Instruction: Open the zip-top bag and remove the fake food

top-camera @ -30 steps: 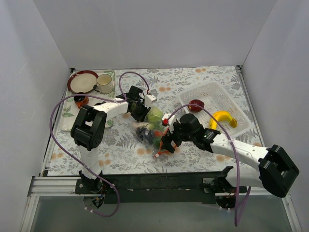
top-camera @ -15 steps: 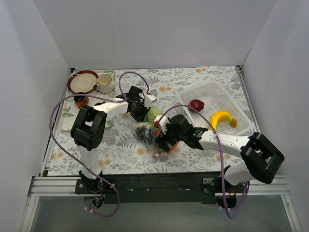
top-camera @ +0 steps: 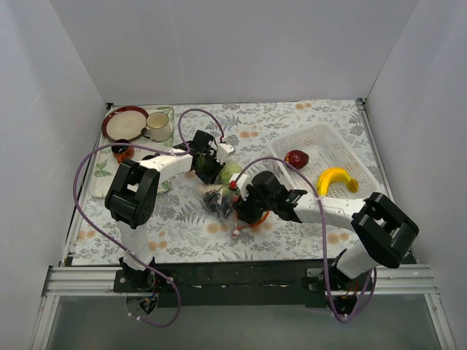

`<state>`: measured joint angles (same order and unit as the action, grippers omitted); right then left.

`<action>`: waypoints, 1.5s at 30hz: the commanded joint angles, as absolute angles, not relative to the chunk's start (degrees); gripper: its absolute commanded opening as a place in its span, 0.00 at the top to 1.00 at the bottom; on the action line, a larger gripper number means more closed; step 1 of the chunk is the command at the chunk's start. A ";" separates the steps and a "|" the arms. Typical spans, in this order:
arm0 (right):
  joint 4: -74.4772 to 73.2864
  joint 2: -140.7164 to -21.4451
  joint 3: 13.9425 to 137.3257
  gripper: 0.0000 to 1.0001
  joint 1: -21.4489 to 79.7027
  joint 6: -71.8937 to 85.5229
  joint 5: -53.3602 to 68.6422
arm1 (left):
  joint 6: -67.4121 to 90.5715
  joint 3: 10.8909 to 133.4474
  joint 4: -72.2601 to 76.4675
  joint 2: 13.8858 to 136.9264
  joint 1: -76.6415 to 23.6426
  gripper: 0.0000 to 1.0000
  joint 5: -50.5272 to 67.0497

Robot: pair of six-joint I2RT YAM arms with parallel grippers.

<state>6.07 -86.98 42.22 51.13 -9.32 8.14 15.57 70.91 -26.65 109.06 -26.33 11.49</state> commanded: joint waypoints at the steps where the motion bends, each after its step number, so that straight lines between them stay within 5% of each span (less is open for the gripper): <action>1: 6.33 -77.37 39.74 0.43 51.42 -8.18 7.57 | 13.62 68.03 -32.52 110.30 -26.10 0.84 7.03; 7: 2.38 -68.93 39.81 0.69 51.42 -6.68 5.37 | 13.62 68.82 -32.43 111.53 -25.66 0.84 7.12; 13: -1.41 -55.85 40.17 0.71 51.07 -7.73 -1.55 | 13.18 68.47 -32.26 111.80 -25.14 0.85 7.03; 16: 3.76 -49.16 35.61 0.98 49.67 -5.82 -17.05 | 13.36 68.64 -32.08 111.97 -25.05 0.85 7.64; 23: 7.92 -46.92 33.74 0.99 42.38 1.40 -44.55 | 13.10 68.12 -32.34 111.18 -25.05 0.85 7.56; 36: 1.24 -60.81 43.24 0.98 25.41 11.07 -37.27 | 13.62 67.94 -32.61 110.57 -25.05 0.85 8.17; 37: 1.06 -61.78 43.68 0.90 24.97 10.64 -35.44 | 13.62 67.85 -32.52 110.39 -25.05 0.85 8.17; 38: 0.88 -62.40 44.12 0.68 24.79 10.20 -34.38 | 13.62 67.76 -32.43 110.30 -25.05 0.85 8.17; 40: -1.57 -64.33 46.14 0.40 24.08 9.58 -32.35 | 13.62 67.76 -32.43 110.48 -25.05 0.85 8.26; 41: -2.28 -64.86 46.84 0.11 24.00 9.49 -32.17 | 13.62 67.85 -32.34 110.48 -25.05 0.85 8.26; 42: -3.33 -65.73 47.80 0.02 23.99 9.93 -31.91 | 13.62 67.94 -32.34 110.57 -25.05 0.85 8.35; 45: -4.92 -66.18 49.30 0.02 24.08 11.07 -30.68 | 13.71 67.94 -32.34 110.65 -25.05 0.85 8.61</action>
<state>-3.07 -65.87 45.01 24.34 9.30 -33.23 14.52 70.85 -26.61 109.06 -25.93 11.40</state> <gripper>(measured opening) 0.982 0.149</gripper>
